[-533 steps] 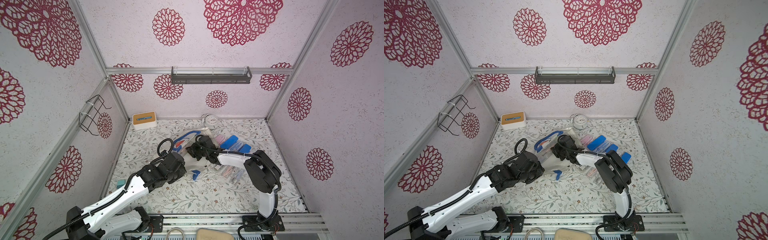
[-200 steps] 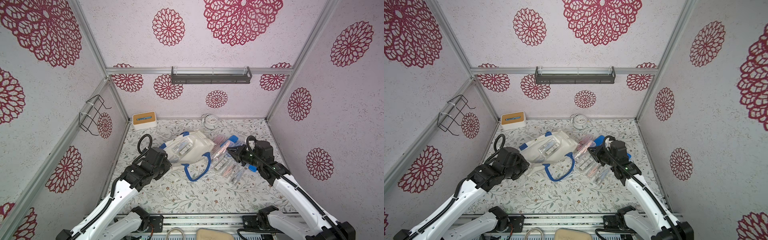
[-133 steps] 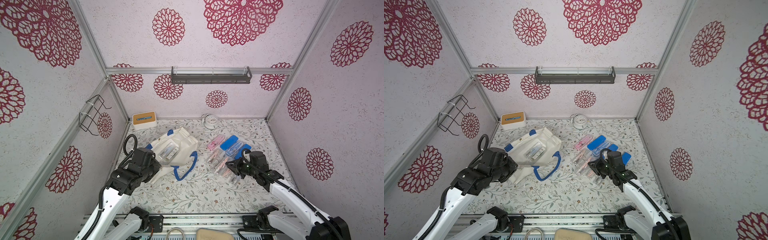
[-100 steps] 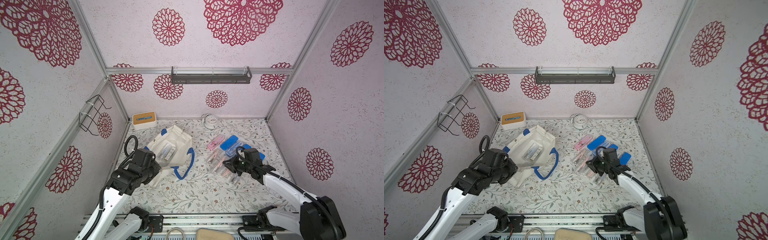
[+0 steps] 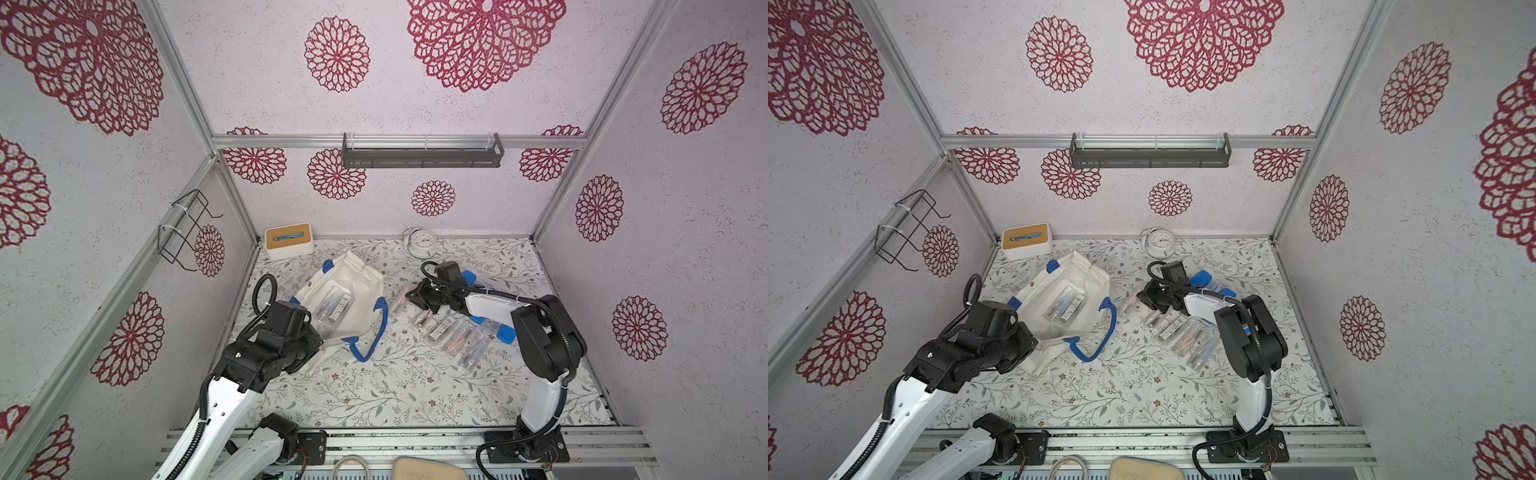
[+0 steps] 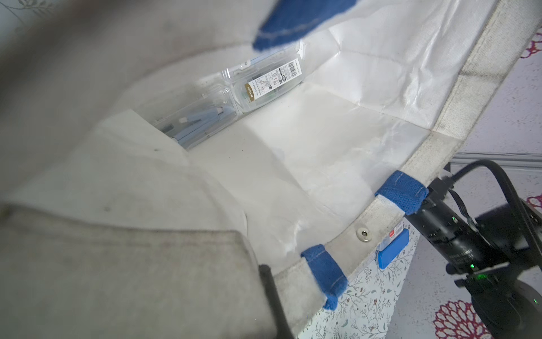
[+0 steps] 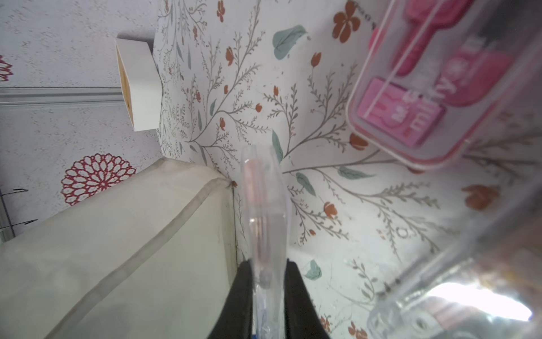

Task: Take out the compass set from the canvas bag
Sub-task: Place the compass set at the center of the board.

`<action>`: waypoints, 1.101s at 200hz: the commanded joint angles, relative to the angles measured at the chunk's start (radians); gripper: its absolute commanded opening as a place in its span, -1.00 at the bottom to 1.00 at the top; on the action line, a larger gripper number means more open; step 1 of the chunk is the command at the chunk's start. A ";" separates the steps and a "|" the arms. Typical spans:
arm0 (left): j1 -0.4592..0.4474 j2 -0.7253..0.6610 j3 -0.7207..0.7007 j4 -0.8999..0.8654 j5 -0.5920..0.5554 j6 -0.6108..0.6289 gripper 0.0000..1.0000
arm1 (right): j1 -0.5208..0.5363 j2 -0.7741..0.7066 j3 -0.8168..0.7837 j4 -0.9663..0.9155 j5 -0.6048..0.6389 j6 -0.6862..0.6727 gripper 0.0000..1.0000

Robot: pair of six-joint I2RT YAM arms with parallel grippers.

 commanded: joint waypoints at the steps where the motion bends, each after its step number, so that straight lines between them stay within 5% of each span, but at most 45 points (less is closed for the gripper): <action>1: -0.007 0.016 0.018 -0.034 0.029 0.050 -1.00 | -0.003 0.045 0.058 0.027 -0.038 0.015 -0.68; 45: -0.060 0.049 0.023 -0.013 0.028 0.064 -1.00 | 0.002 0.068 0.013 0.080 -0.045 0.053 -0.56; 83: -0.126 0.076 0.028 0.002 0.003 0.058 -1.00 | 0.002 -0.022 -0.058 0.071 -0.020 0.061 0.07; 106: -0.183 0.083 0.023 0.005 -0.026 0.035 -1.00 | -0.003 -0.140 -0.100 0.021 0.027 0.056 0.20; 169: -0.347 0.077 -0.050 0.068 -0.113 -0.084 -1.00 | 0.125 -0.505 -0.097 -0.157 0.182 0.053 -0.31; 220: -0.447 0.091 -0.051 0.067 -0.206 -0.157 -1.00 | 0.388 -0.452 -0.085 -0.104 0.249 0.168 -0.53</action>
